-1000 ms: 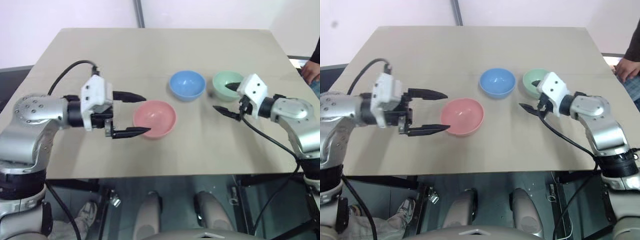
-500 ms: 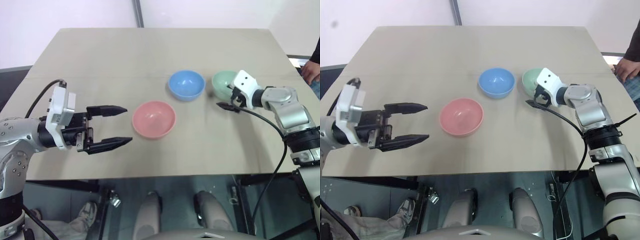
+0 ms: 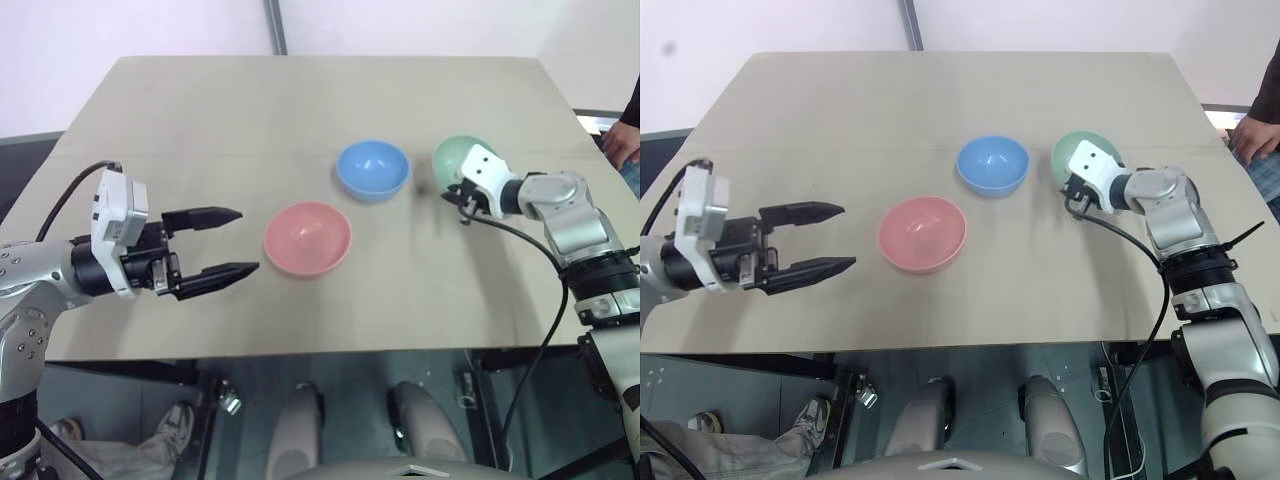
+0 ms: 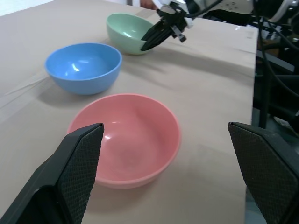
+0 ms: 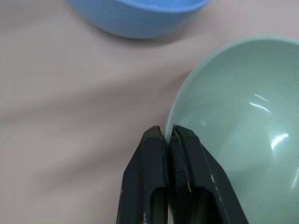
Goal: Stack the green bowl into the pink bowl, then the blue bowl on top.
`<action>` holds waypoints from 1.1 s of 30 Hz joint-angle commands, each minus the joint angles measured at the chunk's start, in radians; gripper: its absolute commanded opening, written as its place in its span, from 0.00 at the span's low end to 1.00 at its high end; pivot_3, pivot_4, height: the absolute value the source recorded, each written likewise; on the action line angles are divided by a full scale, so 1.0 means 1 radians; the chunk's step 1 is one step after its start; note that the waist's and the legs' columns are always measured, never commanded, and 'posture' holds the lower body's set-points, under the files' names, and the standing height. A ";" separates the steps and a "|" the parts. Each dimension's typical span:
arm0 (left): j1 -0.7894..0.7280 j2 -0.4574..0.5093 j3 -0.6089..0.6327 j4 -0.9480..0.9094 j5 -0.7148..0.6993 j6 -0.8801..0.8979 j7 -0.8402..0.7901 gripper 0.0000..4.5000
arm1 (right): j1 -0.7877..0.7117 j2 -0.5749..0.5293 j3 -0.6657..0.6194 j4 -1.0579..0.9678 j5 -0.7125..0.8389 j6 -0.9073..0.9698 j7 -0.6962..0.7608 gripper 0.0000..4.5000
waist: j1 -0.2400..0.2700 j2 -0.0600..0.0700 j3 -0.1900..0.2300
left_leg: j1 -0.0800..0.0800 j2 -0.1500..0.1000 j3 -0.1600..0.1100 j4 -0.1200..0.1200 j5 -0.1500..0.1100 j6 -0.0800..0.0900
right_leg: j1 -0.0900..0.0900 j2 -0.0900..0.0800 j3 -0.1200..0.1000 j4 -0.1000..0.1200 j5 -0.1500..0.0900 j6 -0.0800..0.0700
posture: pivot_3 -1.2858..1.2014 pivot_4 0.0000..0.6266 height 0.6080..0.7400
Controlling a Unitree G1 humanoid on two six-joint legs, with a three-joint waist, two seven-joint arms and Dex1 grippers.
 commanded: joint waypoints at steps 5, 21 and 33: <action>0.067 -0.004 0.071 0.004 0.007 -0.044 0.007 1.00 | 0.048 0.000 -0.069 -0.477 0.235 0.122 0.168 0.02 | -0.001 0.002 0.001 | 0.000 0.000 0.000 -0.003 0.000 0.000 | -0.001 0.000 0.000 0.000 0.000 0.000 | 0.52 0.24 0.90; 0.172 -0.011 0.115 0.153 0.079 -0.170 -0.024 1.00 | -0.014 0.301 0.224 -0.541 0.169 0.178 0.099 0.19 | 0.007 0.001 0.001 | 0.002 0.001 0.000 -0.005 0.000 -0.001 | -0.001 0.000 0.000 0.000 0.000 -0.001 | 0.52 0.24 0.90; 0.195 -0.036 0.113 0.134 0.070 -0.180 0.003 1.00 | -0.032 0.238 0.031 -0.656 0.284 0.215 0.098 0.79 | 0.006 0.001 0.001 | 0.002 0.001 0.000 -0.005 0.000 -0.001 | -0.002 0.000 -0.001 0.000 0.000 -0.001 | 0.52 0.24 0.90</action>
